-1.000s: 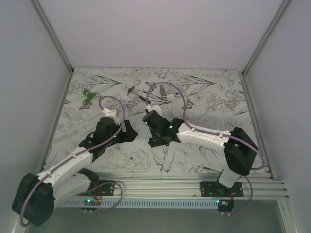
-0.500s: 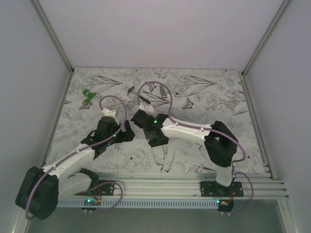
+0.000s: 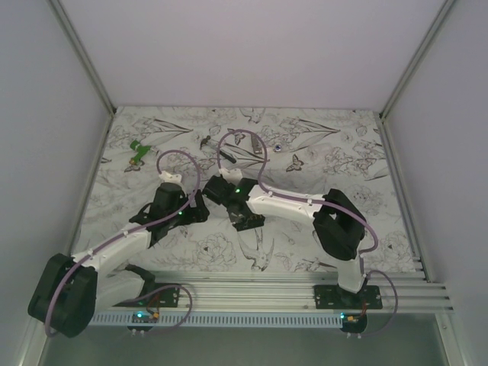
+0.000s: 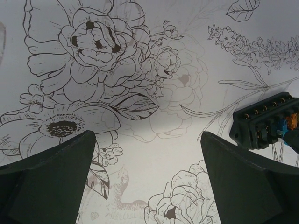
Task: Snap on the fuse box
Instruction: Install the fuse at the fuse box base, then adjust the fuse box base at the center of the board, then install the fuse at the fuse box base.
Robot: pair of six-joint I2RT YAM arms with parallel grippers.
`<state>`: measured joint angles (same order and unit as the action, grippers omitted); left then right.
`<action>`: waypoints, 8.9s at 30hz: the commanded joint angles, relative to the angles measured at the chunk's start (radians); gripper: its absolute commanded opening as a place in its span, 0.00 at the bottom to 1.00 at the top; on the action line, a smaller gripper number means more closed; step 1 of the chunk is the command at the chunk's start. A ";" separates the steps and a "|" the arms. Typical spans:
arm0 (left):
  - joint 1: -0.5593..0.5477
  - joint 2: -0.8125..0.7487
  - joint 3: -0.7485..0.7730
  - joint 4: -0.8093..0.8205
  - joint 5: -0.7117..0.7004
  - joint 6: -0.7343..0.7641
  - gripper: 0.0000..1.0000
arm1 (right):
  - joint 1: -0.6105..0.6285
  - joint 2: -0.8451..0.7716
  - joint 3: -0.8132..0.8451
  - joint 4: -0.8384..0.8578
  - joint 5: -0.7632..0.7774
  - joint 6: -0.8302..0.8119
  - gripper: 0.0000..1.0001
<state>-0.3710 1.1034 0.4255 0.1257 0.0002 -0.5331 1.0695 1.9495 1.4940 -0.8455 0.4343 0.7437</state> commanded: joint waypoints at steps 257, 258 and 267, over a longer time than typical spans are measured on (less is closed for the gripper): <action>-0.206 0.443 0.394 -0.245 0.265 -0.216 0.07 | -0.247 -0.217 -0.595 0.909 -0.757 0.005 0.12; -0.206 0.445 0.392 -0.247 0.267 -0.216 0.07 | -0.245 -0.212 -0.595 0.905 -0.756 0.006 0.11; -0.231 0.496 0.379 -0.247 0.281 -0.239 0.02 | -0.235 -0.193 -0.601 0.846 -0.705 0.012 0.03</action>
<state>-0.5694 1.5219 0.8204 -0.1047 0.2718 -0.7517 0.8093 1.7176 0.8791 0.0570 -0.3294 0.7494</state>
